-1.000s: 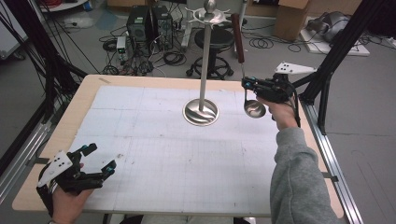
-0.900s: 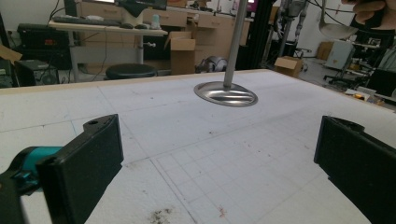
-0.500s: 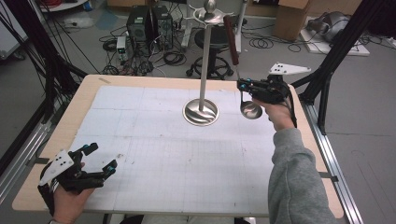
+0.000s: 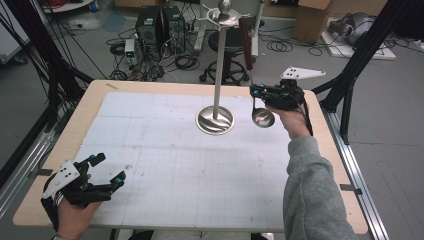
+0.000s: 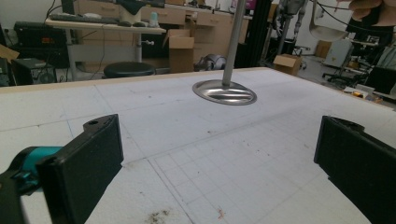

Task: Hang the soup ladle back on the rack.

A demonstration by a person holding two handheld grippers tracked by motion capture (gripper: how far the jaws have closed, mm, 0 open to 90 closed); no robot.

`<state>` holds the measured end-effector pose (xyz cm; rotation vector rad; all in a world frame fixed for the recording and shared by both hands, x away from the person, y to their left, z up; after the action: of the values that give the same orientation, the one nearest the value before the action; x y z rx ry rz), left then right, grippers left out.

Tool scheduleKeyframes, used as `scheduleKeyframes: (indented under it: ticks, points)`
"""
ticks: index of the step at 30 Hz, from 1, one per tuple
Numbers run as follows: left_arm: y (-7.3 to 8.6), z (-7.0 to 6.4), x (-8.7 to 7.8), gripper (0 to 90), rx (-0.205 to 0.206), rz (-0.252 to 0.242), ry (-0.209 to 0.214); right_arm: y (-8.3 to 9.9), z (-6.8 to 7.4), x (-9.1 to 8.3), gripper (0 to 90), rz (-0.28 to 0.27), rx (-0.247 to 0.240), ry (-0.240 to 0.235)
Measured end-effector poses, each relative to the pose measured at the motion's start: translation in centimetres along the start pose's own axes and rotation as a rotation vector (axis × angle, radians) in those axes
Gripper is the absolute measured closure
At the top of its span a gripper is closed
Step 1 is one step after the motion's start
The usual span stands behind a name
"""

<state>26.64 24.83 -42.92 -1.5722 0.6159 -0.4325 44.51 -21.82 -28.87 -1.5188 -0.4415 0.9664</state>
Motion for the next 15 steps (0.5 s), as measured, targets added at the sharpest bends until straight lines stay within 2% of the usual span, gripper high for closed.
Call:
scheduleKeyframes:
  ticks: [15]
  points:
    - [-0.1, 0.1, -0.2, 1.8, -0.003, -0.008, -0.006, -0.3, 0.7, 2.8, 84.8, 0.049, 0.007, 0.042]
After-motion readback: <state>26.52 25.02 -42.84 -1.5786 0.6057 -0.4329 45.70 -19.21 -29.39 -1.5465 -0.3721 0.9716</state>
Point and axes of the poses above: each handheld gripper's, and its own axes: x roughly forward along the jaws, y roughly out of its underside, z roughly to its left, the point moved 5 cm from there along x, roughly forward along the jaws, and after that the axes turned 1 degree about x, right-handed, at the moved point
